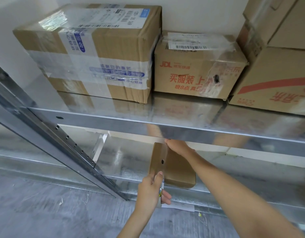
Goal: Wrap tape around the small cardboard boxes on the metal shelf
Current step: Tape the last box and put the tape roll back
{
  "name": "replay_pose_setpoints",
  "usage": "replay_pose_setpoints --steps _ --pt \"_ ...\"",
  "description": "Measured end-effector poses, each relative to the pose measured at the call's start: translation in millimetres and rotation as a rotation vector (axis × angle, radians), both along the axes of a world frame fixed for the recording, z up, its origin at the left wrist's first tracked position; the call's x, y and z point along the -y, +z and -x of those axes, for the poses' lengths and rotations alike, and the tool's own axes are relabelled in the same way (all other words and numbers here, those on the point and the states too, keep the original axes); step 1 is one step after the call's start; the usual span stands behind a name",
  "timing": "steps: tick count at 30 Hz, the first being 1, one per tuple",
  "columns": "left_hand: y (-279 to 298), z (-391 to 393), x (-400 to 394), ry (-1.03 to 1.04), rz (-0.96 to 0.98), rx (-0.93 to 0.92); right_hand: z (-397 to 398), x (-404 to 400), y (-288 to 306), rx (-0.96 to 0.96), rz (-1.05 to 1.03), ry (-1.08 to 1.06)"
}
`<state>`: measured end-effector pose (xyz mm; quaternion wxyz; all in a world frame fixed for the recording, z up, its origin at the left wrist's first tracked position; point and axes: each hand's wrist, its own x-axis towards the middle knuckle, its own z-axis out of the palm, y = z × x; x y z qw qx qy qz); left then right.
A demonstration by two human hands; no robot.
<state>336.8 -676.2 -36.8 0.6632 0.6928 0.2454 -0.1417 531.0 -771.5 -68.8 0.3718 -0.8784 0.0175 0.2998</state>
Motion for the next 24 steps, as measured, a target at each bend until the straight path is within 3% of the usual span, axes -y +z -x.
replay_pose_setpoints --steps 5,10,13,15,19,21,24 --pt "0.9 3.0 -5.3 -0.030 -0.008 0.001 -6.7 8.5 2.0 -0.256 0.004 -0.008" --pt "0.4 10.8 -11.3 -0.100 -0.044 -0.018 -7.9 1.3 14.7 -0.305 0.131 0.046" --pt "1.6 11.0 -14.4 -0.133 -0.046 -0.025 -2.2 -2.9 22.5 -0.199 0.216 0.137" --pt "3.2 9.8 -17.2 -0.151 -0.044 -0.017 5.4 -0.9 13.7 0.013 0.223 0.070" --pt "5.8 7.5 -26.4 -0.198 -0.035 -0.017 32.5 20.7 -6.7 0.391 0.052 0.053" --pt "5.2 6.8 -30.5 -0.207 -0.033 -0.018 44.1 41.7 -12.5 0.451 -0.015 0.189" --pt "4.1 7.5 -31.2 -0.220 -0.033 -0.017 54.1 69.7 -17.0 0.368 0.104 0.368"
